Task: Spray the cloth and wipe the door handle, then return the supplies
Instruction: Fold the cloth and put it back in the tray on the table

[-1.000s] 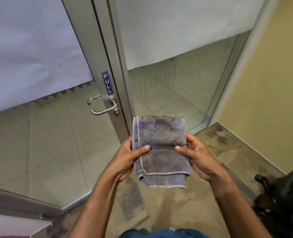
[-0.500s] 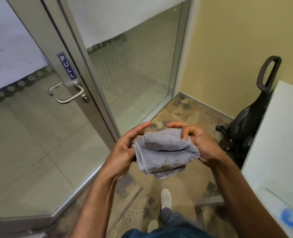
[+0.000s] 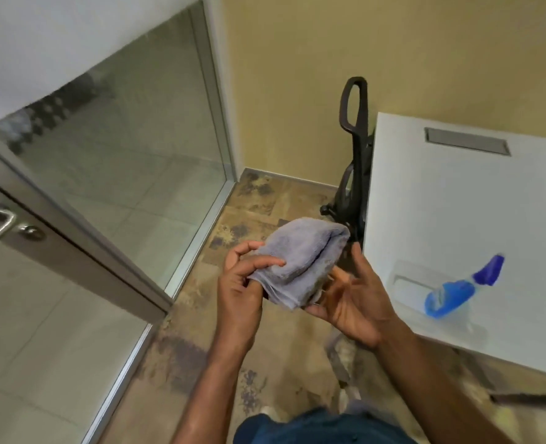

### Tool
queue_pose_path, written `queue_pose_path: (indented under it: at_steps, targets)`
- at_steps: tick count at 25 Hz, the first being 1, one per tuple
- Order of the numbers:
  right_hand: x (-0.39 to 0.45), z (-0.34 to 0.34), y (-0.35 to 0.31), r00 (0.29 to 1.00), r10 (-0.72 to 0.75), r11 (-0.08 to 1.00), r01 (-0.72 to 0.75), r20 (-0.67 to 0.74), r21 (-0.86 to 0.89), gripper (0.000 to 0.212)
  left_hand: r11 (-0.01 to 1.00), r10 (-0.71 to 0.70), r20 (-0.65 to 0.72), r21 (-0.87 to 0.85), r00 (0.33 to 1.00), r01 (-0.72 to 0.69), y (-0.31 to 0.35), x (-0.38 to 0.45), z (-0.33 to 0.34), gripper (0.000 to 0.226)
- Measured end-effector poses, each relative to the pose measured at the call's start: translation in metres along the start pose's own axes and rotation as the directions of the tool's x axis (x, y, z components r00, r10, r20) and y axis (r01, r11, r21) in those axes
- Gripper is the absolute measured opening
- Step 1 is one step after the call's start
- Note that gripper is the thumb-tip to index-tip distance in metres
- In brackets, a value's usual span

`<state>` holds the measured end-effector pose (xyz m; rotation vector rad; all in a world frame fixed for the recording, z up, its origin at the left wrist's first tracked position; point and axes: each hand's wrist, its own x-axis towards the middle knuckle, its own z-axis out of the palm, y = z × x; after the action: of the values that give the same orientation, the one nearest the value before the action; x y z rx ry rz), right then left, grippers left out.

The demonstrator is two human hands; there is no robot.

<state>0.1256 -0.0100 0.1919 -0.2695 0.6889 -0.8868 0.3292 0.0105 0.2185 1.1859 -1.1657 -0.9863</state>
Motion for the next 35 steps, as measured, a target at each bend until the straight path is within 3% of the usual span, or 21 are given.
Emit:
queue_pose_path:
  at_steps: [2, 6, 8, 11, 16, 20, 25, 28, 32, 33, 35]
  targets:
    - [-0.018, -0.020, -0.020, 0.992, -0.121, 0.989, 0.117, -0.039, -0.086, 0.068, 0.989, 0.043, 0.126, 0.133, 0.991, -0.059, -0.010, -0.005, 0.033, 0.069]
    - [-0.041, -0.072, -0.055, 0.937, -0.301, 0.878, 0.200, -0.176, -0.435, 0.057, 0.955, -0.034, 0.407, 0.282, 0.913, -0.090, -0.037, -0.018, 0.099, 0.070]
    - [-0.057, -0.106, -0.072, 0.878, -0.371, 0.844, 0.182, -0.303, -0.505, 0.055, 0.971, -0.088, 0.423, 0.239, 0.902, -0.017, -0.046, -0.025, 0.136, 0.060]
    - [-0.074, -0.155, -0.094, 0.827, -0.429, 0.771, 0.126, -0.363, -0.624, 0.054, 0.954, -0.261, 0.367, 0.237, 0.893, 0.182, -0.063, -0.025, 0.190, 0.045]
    - [-0.073, -0.218, -0.118, 0.710, -0.569, 0.601, 0.014, -0.415, -0.799, 0.047, 0.879, -0.464, 0.362, 0.299, 0.809, 0.370, -0.109, -0.011, 0.272, 0.080]
    - [-0.058, -0.253, -0.114, 0.590, -0.719, 0.405, -0.076, -0.368, -0.911, 0.040, 0.886, -0.415, 0.408, 0.385, 0.814, 0.259, -0.143, -0.006, 0.318, 0.082]
    - [-0.039, -0.287, -0.098, 0.668, -0.680, 0.214, -0.214, -0.302, -0.953, 0.028, 0.885, -0.329, 0.469, 0.457, 0.820, 0.094, -0.177, 0.004, 0.345, 0.076]
    - [-0.030, -0.298, -0.097, 0.659, -0.669, 0.214, -0.272, -0.344, -0.938, 0.042, 0.816, -0.381, 0.498, 0.578, 0.779, 0.029, -0.198, 0.006, 0.356, 0.082]
    - [-0.020, -0.312, -0.094, 0.650, -0.690, 0.010, -0.430, -0.317, -0.903, 0.072, 0.681, -0.378, 0.529, 0.715, 0.759, -0.159, -0.212, 0.013, 0.371, 0.090]
    - [-0.021, -0.317, -0.093, 0.650, -0.699, -0.015, -0.430, -0.297, -0.903, 0.074, 0.646, -0.370, 0.547, 0.732, 0.751, -0.215, -0.216, 0.015, 0.374, 0.088]
    - [-0.026, -0.324, -0.089, 0.663, -0.699, 0.033, -0.347, -0.270, -0.937, 0.072, 0.558, -0.390, 0.558, 0.776, 0.732, -0.294, -0.226, 0.018, 0.377, 0.083]
